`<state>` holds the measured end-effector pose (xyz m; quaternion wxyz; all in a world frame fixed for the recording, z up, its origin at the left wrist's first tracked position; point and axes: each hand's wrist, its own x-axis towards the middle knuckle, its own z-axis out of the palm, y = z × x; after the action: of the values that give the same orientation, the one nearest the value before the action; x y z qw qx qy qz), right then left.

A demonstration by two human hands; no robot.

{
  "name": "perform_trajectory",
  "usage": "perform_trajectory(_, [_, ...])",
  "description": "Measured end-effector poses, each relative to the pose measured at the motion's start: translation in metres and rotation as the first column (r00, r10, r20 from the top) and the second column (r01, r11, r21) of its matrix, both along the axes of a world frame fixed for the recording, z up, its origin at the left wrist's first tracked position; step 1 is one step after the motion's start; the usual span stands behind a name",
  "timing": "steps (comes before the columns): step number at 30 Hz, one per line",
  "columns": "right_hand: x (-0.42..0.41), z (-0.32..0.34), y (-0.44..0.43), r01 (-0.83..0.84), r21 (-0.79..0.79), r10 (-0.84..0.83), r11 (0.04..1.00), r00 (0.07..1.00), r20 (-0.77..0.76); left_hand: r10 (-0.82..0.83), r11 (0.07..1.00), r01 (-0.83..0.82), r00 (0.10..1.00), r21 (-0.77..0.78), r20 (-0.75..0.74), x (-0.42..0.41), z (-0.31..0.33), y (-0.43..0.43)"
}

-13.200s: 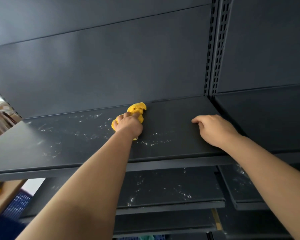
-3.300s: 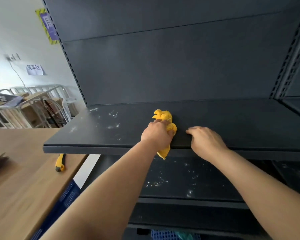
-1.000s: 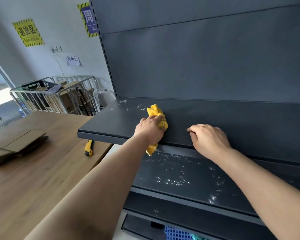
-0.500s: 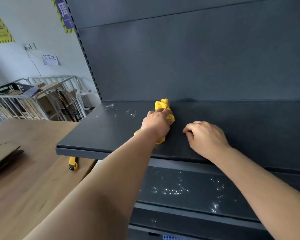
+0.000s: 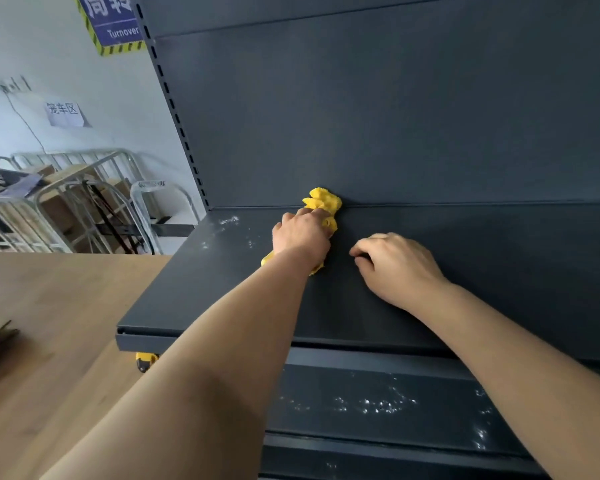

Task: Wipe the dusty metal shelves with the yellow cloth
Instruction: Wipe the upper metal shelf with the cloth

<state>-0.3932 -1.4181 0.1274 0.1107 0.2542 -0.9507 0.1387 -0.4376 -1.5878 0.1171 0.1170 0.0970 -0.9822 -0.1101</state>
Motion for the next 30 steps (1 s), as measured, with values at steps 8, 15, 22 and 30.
perform_trajectory(8, [0.001,-0.003,-0.062,-0.06,0.003,0.06,0.998,0.998,0.009,0.129,0.992,-0.129,0.992,0.008,0.009,0.008,0.001,-0.085])
perform_trajectory(15, [0.006,-0.006,-0.095,-0.095,-0.008,0.095,0.995,0.995,0.005,0.221,0.975,-0.221,0.975,-0.021,0.014,0.015,0.0,-0.132])
perform_trajectory(22, [0.01,-0.008,-0.109,-0.066,0.046,0.061,0.997,0.994,0.087,0.296,0.955,-0.296,0.955,-0.012,0.029,0.03,0.004,-0.157])
perform_trajectory(30, [0.015,-0.009,-0.092,-0.155,0.086,0.132,0.984,0.966,0.224,0.397,0.918,-0.396,0.917,-0.04,0.037,0.07,0.01,-0.151])
